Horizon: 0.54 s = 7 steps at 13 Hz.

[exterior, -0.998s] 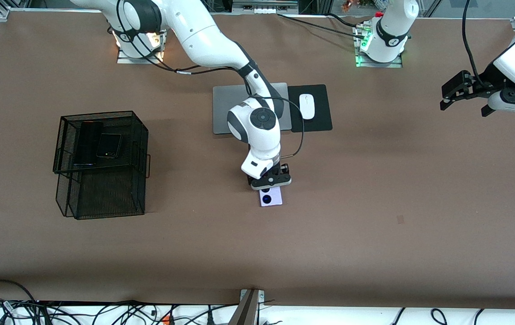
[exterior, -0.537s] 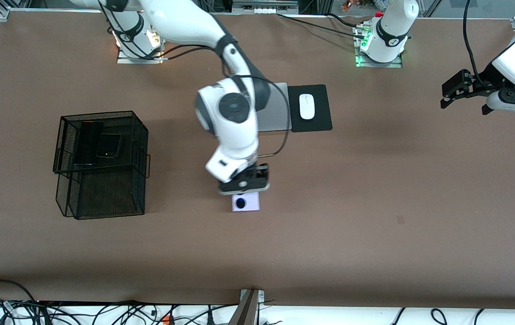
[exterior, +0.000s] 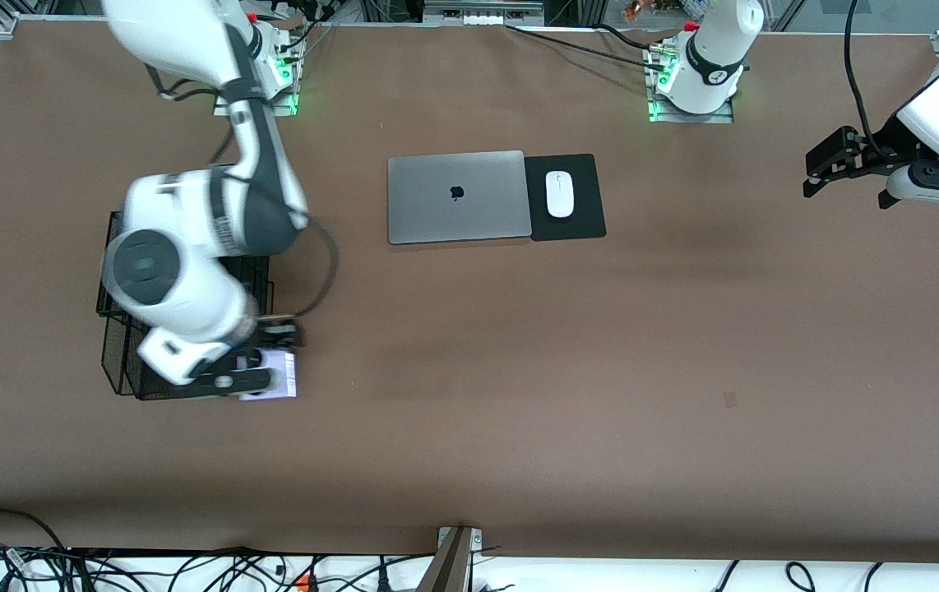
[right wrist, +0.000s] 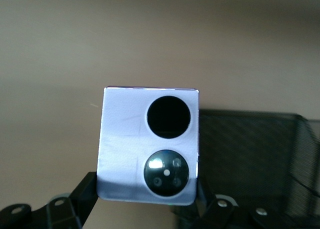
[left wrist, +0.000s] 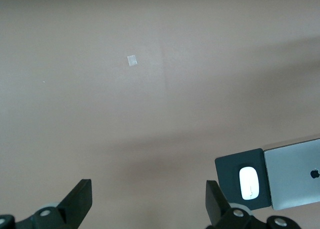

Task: Place phones with both arms
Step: 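Lift the white phone with the right gripper and carry it to the basket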

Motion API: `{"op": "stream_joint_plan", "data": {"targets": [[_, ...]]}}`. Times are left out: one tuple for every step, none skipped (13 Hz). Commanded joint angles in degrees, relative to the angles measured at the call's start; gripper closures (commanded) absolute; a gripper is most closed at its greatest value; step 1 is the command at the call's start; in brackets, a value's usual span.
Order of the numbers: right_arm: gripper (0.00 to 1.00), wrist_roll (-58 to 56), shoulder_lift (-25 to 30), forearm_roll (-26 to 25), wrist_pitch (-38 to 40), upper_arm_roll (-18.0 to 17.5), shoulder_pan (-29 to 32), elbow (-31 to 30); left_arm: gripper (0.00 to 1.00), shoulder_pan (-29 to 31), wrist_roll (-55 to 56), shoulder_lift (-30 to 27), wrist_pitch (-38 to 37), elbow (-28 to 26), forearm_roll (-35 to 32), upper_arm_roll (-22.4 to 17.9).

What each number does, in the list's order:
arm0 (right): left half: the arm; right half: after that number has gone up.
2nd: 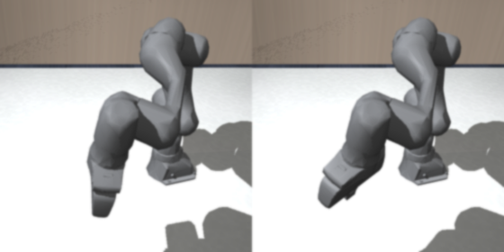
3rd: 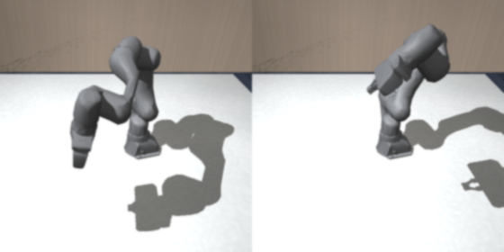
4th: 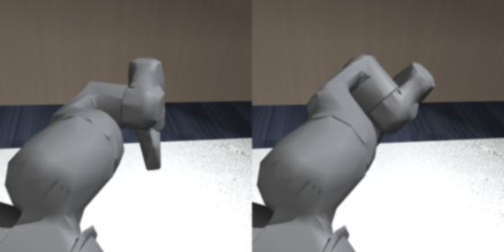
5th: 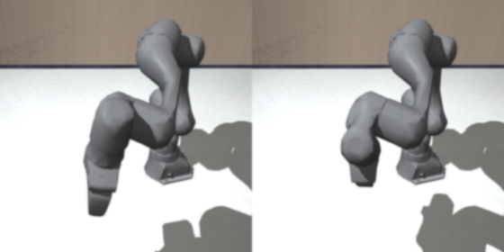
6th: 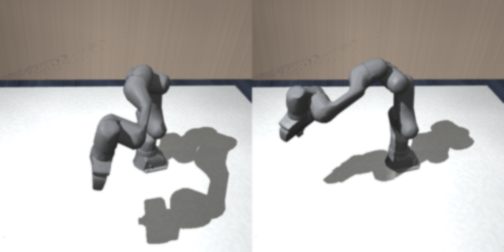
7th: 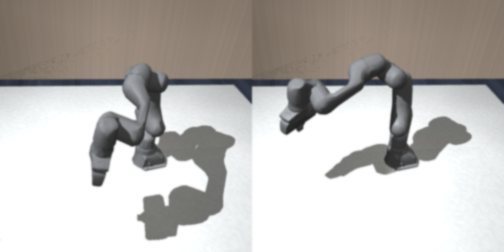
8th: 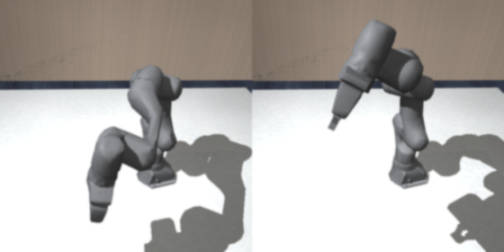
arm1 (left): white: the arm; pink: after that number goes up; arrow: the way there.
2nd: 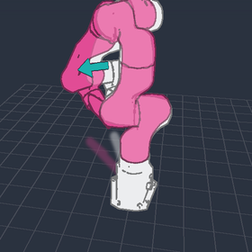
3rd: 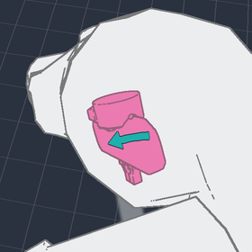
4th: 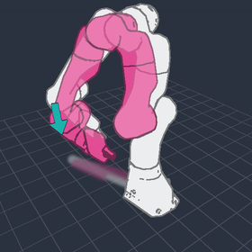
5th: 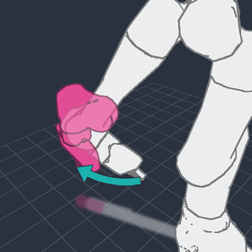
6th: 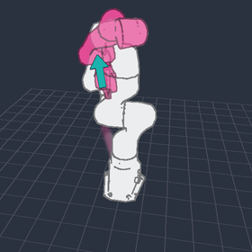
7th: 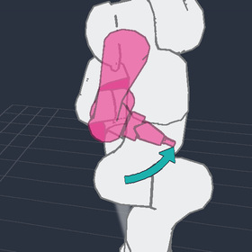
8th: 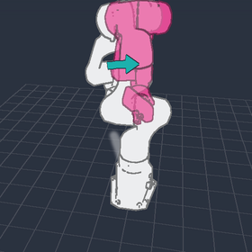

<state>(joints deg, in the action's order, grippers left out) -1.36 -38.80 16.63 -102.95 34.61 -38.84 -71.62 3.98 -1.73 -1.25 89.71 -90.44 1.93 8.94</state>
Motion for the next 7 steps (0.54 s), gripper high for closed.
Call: {"op": "stream_joint_plan", "data": {"targets": [[0.97,-5.7,1.8,-0.4,0.3,1.1,2.7,-4.6,0.00,0.2,-0.9,-0.6,-0.9,0.2,-1.2,0.2],[0.96,-7.9,1.4,-0.3,0.1,1.0,4.6,-5.4,0.00,0.2,-0.9,-0.6,-0.9,0.2,-1.2,0.1],[0.96,-9.0,1.3,-0.3,0.1,1.0,5.5,-6.5,0.00,0.2,-0.9,-0.6,-0.9,0.4,-1.2,0.1],[0.96,-9.4,0.7,-0.3,0.1,1.0,6.7,-7.6,0.00,0.2,-0.9,-0.6,-1.0,0.3,-1.2,0.1],[0.96,-10.6,0.3,-0.3,0.3,0.9,8.1,-8.2,0.00,0.2,-0.8,-0.6,-1.6,0.4,-1.2,0.1],[0.96,-11.5,-0.3,-0.2,0.1,0.8,8.9,-9.1,0.00,0.2,-0.8,-0.6,-1.7,0.4,-1.2,0.1],[0.96,-11.6,-0.7,0.8,0.0,0.6,9.3,-10.2,0.00,0.2,-0.8,-0.5,-1.7,0.6,-1.2,0.1]]}}
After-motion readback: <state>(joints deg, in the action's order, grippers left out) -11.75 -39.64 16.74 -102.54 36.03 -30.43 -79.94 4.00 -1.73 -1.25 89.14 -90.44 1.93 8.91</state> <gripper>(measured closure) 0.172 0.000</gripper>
